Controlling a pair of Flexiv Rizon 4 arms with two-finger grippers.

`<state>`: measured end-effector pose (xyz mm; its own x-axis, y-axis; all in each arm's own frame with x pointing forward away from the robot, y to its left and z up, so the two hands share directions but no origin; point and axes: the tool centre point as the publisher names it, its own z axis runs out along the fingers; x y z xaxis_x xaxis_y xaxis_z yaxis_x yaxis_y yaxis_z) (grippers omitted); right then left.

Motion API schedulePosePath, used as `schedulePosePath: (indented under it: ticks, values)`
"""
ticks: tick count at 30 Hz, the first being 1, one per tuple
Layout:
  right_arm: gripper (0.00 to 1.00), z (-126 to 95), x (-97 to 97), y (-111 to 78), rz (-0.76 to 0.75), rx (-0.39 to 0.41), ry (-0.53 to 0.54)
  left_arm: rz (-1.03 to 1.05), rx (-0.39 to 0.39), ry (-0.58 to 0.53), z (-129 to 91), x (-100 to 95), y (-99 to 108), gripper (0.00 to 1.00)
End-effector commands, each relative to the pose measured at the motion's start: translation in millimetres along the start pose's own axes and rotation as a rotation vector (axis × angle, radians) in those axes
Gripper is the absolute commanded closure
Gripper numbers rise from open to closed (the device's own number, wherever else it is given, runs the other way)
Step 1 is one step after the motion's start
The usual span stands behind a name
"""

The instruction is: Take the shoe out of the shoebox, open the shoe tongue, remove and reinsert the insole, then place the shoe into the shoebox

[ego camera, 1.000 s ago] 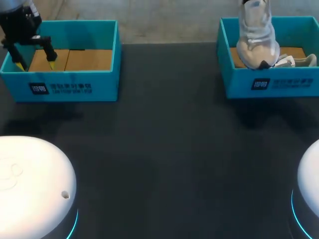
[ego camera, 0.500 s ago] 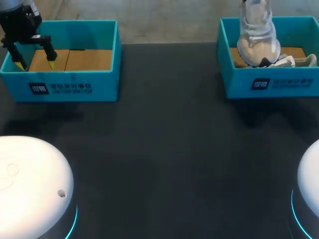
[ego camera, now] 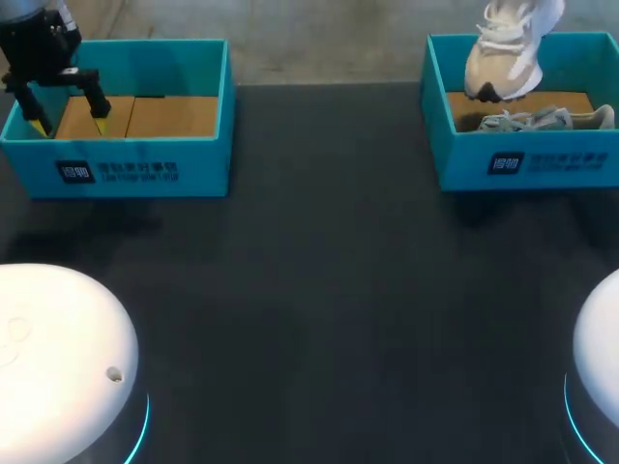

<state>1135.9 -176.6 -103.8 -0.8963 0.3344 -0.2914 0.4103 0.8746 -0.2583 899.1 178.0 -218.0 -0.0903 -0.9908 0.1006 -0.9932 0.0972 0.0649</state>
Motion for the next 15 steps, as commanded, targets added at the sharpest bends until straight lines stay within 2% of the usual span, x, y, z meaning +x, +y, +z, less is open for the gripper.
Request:
schedulePosePath:
  ticks: [1, 4, 6, 15]
  values:
    - [1.0, 9, 2.0, -18.7, 0.44, 0.045, 0.16, 0.0, 0.003, -0.002, 0, 0.2, 2, 0.0]
    - [1.0, 13, 9.6, -32.1, 0.575, 0.074, 0.196, 0.0, 0.003, -0.002, 0, 0.2, 2, 0.0]
    - [1.0, 14, 17.8, -38.5, 0.696, 0.097, 0.26, 0.0, 0.003, -0.002, 0, 0.2, 2, 0.0]
    - [1.0, 14, 17.8, -38.5, 0.696, 0.097, 0.26, 0.0, 0.003, -0.002, 0, 0.2, 2, 0.0]
